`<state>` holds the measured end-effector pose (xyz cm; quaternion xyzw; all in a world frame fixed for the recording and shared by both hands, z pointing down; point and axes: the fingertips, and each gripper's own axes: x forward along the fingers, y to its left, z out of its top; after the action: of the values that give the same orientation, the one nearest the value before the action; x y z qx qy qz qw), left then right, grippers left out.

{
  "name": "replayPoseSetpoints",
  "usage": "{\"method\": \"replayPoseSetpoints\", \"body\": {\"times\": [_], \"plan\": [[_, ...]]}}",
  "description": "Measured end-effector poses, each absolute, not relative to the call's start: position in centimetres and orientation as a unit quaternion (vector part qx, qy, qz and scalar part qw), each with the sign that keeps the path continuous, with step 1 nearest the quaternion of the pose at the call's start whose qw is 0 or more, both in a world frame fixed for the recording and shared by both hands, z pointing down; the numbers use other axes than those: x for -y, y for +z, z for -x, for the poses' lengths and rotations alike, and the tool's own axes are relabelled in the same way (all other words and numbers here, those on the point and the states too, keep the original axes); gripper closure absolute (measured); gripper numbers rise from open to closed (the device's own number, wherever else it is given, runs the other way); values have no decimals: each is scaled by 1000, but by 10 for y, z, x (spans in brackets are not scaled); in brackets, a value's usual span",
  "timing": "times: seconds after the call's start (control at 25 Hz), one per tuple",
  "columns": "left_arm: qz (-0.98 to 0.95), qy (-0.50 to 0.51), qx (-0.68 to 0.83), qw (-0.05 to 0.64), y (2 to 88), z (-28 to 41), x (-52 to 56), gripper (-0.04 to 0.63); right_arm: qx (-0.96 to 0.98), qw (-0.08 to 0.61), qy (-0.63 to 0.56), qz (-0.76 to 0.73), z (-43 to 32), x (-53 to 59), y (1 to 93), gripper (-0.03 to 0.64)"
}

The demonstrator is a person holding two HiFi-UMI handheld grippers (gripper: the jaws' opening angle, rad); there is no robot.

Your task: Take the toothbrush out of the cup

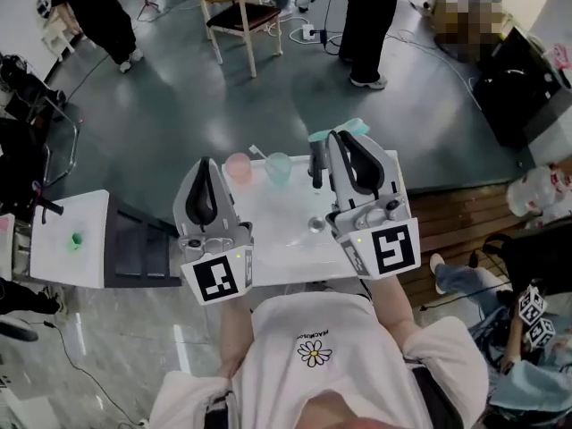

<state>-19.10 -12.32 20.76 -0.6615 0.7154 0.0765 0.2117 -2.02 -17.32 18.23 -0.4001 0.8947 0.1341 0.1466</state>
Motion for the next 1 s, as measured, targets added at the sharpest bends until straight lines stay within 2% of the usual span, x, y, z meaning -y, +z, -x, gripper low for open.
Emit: {"method": "replayPoseSetpoints", "body": {"times": [0.52, 0.76, 1.0], "plan": [[709, 90, -674, 187, 209, 130, 137, 588, -870, 135, 121, 458, -40, 171, 185, 583], [720, 92, -665, 174, 223, 118, 144, 588, -854, 65, 107, 505, -75, 192, 208, 583], [738, 85, -652, 152, 240, 99, 143, 588, -836, -49, 49, 544, -122, 202, 266, 583]]}}
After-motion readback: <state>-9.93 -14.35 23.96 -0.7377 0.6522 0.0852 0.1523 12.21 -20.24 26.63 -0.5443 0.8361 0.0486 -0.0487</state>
